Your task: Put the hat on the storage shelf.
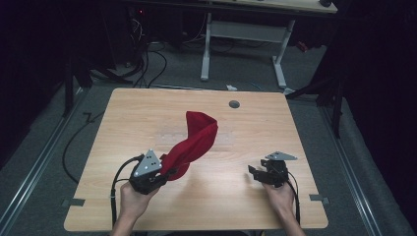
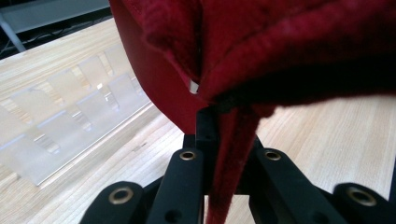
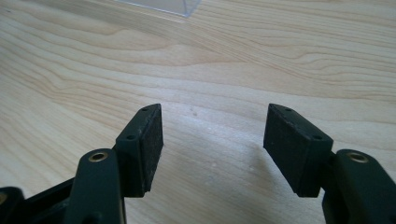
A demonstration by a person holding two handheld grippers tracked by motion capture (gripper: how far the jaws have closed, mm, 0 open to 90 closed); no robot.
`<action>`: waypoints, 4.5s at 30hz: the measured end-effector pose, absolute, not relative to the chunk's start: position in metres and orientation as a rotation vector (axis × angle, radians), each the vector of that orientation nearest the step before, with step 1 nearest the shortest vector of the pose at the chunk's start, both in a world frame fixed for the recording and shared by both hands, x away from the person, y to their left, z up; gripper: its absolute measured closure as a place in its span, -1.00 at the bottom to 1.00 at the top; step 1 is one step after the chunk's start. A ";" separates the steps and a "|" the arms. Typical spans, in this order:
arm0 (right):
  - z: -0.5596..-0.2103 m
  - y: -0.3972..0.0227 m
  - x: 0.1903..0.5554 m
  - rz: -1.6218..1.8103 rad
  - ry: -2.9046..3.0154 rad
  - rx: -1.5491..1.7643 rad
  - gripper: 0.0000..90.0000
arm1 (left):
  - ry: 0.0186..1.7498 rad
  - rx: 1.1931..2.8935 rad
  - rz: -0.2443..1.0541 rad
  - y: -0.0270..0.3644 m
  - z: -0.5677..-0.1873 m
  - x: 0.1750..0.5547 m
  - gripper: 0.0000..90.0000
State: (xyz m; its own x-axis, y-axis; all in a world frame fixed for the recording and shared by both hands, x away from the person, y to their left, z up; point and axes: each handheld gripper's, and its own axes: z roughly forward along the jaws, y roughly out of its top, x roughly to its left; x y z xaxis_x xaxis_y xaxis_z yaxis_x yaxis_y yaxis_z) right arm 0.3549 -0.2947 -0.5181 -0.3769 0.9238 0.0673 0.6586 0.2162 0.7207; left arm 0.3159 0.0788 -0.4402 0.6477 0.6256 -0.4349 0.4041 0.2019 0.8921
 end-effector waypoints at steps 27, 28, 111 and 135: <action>-0.531 -0.287 0.353 0.888 2.099 1.408 -0.14 | 1.018 1.211 0.275 0.111 -0.417 0.360 0.90; -0.531 -0.287 0.353 0.888 2.100 1.407 -0.14 | 1.021 1.201 0.278 0.112 -0.415 0.362 0.90; -0.531 -0.286 0.352 0.891 2.106 1.403 -0.17 | 1.245 1.151 0.421 0.112 -0.470 0.445 0.87; -0.531 -0.286 0.352 0.891 2.107 1.401 -0.18 | 1.312 1.154 0.378 0.125 -0.465 0.416 -0.05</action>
State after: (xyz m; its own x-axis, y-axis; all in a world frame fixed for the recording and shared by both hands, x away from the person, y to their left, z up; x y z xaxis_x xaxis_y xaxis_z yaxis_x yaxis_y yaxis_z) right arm 0.3520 -0.2862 -0.5309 -0.3795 0.9250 -0.0188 0.6308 0.2735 0.7261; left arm 0.4160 0.1251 -0.4648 0.2916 0.7820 -0.5509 0.3692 0.4393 0.8190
